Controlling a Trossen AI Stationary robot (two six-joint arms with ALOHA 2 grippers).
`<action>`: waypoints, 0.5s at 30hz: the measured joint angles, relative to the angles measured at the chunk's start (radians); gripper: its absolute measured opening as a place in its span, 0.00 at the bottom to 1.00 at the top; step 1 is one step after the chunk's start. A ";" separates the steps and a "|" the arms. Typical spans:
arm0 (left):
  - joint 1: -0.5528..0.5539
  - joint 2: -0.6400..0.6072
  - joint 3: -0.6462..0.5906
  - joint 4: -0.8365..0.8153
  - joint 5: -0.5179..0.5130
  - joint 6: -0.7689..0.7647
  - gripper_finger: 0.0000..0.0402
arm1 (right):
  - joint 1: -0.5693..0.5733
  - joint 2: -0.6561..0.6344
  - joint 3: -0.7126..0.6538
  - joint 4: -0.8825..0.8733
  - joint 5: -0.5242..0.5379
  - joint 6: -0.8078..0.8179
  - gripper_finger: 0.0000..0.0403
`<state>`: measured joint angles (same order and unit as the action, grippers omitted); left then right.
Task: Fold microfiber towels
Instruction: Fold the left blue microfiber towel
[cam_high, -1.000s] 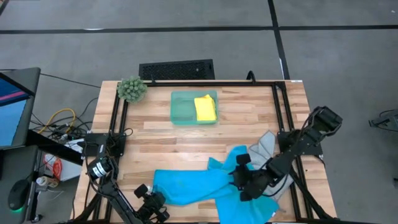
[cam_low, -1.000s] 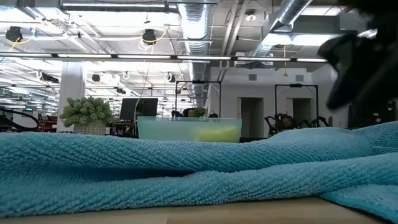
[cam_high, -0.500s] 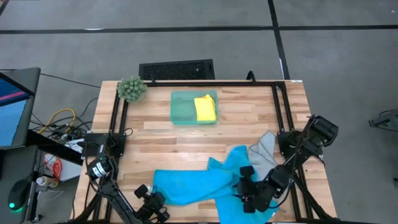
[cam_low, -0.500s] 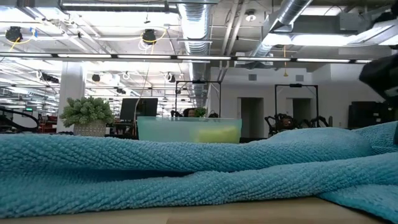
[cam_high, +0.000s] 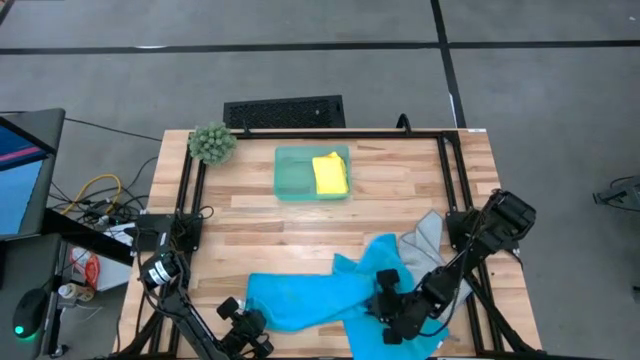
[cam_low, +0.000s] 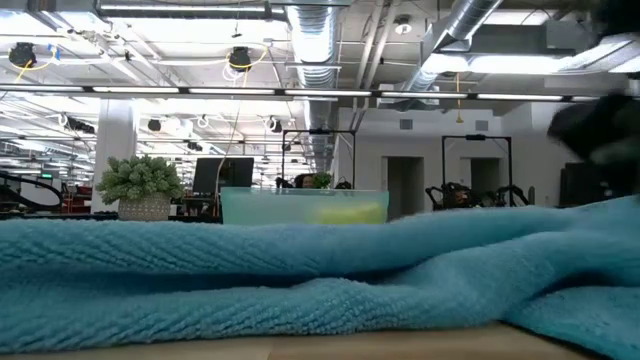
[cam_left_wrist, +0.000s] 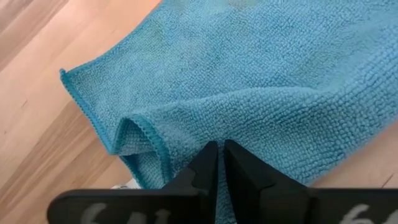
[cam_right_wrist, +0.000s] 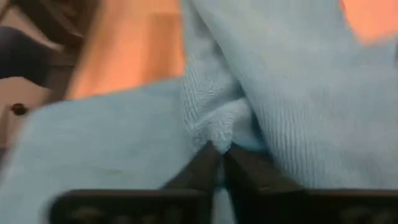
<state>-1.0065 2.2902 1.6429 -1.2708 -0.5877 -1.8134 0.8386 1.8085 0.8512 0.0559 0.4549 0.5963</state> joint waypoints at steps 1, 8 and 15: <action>0.002 0.000 0.007 -0.007 0.002 -0.006 0.06 | 0.006 -0.011 0.012 -0.003 0.004 -0.026 0.05; 0.030 0.002 0.230 -0.239 -0.059 0.013 0.06 | 0.005 -0.165 0.074 -0.126 0.123 -0.143 0.06; 0.057 -0.030 0.476 -0.300 -0.187 0.307 0.06 | -0.005 -0.370 0.097 -0.254 0.272 -0.282 0.03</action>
<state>-0.9493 2.2605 2.1193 -1.5704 -0.7748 -1.5068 0.8339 1.4382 0.9482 -0.1985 0.7271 0.3146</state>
